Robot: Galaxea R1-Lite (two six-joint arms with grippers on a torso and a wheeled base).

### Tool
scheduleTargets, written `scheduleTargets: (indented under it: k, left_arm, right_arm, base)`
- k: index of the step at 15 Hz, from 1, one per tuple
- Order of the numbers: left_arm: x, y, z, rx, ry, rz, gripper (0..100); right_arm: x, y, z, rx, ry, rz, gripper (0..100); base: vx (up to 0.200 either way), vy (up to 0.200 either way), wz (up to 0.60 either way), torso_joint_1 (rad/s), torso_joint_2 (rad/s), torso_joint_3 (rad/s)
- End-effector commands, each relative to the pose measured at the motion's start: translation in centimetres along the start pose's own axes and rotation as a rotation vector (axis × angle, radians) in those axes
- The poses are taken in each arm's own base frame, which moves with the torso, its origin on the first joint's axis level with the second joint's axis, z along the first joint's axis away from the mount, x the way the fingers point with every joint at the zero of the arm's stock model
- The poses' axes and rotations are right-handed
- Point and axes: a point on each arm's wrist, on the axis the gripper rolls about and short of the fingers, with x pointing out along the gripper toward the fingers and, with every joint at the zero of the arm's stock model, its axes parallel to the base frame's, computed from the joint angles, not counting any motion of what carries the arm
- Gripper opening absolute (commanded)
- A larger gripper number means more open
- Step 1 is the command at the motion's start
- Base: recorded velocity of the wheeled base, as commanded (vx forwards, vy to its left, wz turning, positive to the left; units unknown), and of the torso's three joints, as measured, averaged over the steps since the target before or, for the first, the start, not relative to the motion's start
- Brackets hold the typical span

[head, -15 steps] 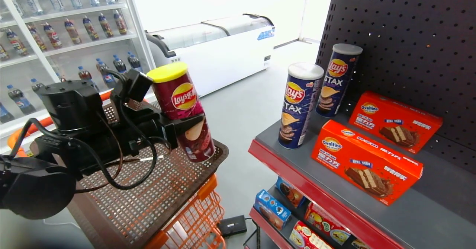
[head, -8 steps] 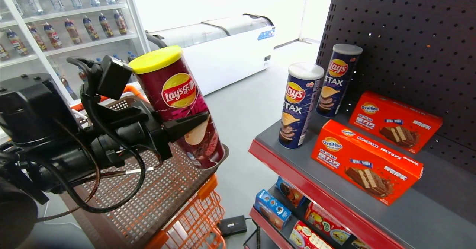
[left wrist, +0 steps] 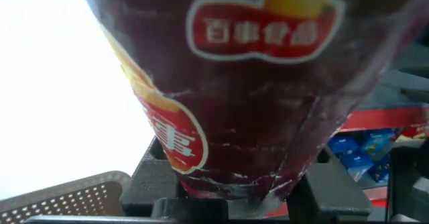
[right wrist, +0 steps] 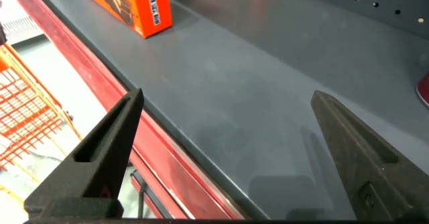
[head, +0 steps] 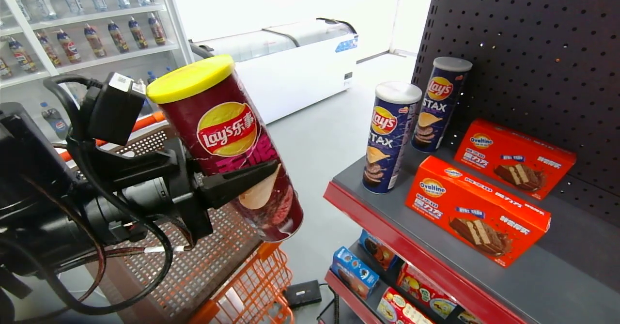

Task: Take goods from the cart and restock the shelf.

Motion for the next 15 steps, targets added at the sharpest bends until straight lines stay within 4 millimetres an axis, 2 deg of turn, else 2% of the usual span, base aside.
scheduleTargets:
  k: [1,4,13,15]
  left_arm:
    - [-0.3,-0.2,0.0,0.013,0.002,-0.003,0]
    - [-0.6,-0.3,-1.0,-0.009,0.032,-0.022,0]
    - [-1.5,-1.3,-0.4,-0.122,0.102,-0.233,0]
    - [-1.4,-1.3,-0.5,-0.123,0.105,-0.231,0]
  right_arm:
    - [0.0,0.0,0.0,0.000,0.000,0.000,100]
    - [0.0,0.0,0.0,0.000,0.000,0.000,100]
    - [0.0,0.0,0.0,-0.002,0.000,0.000,100]
    - [0.0,0.0,0.0,-0.002,0.000,0.001,100]
  base:
    - [0.000,0.000,0.00,0.000,0.00,0.000]
    - [0.000,0.000,0.00,0.000,0.00,0.000]
    - [0.000,0.000,0.00,0.000,0.00,0.000]
    - [0.000,0.000,0.00,0.000,0.00,0.000]
